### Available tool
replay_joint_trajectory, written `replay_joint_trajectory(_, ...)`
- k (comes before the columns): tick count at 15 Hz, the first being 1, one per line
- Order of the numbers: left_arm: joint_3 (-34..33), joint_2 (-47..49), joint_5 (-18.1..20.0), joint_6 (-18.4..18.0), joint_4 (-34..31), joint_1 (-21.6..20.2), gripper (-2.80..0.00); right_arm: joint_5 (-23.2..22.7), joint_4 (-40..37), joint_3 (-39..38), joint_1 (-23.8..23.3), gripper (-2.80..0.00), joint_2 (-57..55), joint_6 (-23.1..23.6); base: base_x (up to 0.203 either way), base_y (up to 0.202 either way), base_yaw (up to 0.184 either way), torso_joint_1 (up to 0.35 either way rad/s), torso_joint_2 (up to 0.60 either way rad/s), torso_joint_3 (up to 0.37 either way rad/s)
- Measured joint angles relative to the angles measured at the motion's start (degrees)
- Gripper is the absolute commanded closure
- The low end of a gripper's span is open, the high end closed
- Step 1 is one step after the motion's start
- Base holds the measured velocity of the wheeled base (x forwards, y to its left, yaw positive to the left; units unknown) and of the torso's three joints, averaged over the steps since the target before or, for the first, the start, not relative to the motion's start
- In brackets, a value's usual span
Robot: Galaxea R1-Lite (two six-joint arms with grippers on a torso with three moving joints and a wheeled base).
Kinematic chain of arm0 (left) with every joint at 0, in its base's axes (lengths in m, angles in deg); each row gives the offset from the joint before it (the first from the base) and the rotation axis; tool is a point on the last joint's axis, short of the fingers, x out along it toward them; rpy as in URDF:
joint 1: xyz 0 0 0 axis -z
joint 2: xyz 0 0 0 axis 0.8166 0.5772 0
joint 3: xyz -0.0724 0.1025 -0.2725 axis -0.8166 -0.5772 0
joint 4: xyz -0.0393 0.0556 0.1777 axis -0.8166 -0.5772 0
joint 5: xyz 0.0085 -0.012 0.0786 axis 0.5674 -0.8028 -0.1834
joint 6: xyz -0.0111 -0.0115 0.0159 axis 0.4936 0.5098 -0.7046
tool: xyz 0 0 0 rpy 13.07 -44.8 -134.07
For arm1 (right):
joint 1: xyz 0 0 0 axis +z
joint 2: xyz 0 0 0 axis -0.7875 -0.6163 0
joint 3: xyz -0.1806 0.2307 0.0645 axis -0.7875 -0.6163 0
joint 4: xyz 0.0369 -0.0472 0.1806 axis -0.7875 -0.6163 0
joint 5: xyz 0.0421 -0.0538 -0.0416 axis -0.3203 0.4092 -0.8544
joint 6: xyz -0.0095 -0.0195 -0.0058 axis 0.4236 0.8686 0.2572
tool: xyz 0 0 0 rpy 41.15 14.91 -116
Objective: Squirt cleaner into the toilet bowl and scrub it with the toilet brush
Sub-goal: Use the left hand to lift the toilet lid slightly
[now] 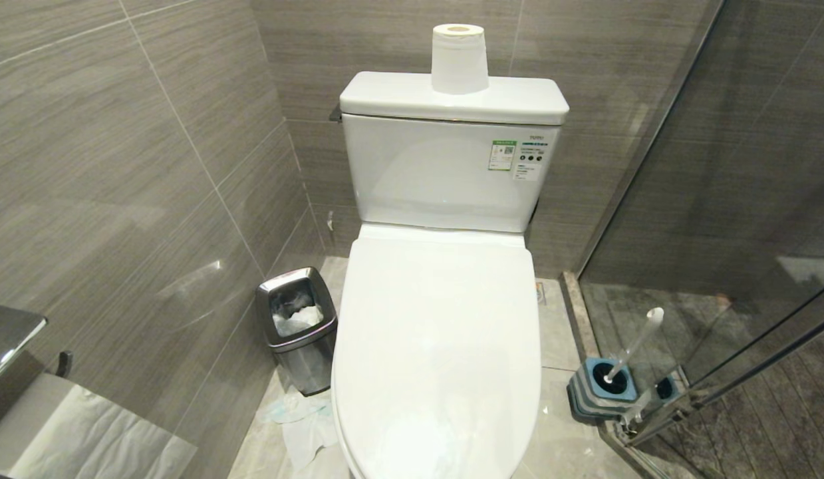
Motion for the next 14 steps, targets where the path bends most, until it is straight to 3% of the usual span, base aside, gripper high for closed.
replay_joint_trajectory(2,2.7,0.5,5.0,-0.1,-0.8,0.0,0.0,0.0,0.0,0.0,0.0,0.0,0.0,0.0,0.0,0.0,0.0,0.0,0.0,0.0)
replay_joint_trajectory(4,4.6,2.2,6.5,-0.1,-1.0,0.0,0.0,0.0,0.0,0.0,0.0,0.0,0.0,0.0,0.0,0.0,0.0,0.0,0.0,0.0)
replay_joint_trajectory(8,9.7,11.6,7.0,-0.5,-1.0,0.0,0.0,0.0,0.0,0.0,0.0,0.0,0.0,0.0,0.0,0.0,0.0,0.0,0.0,0.0)
replay_joint_trajectory(14,18.6,36.8,6.5,-3.9,-0.5,0.1,0.0,0.0,0.0,0.0,0.0,0.0,0.0,0.0,0.0,0.0,0.0,0.0,0.0,0.0)
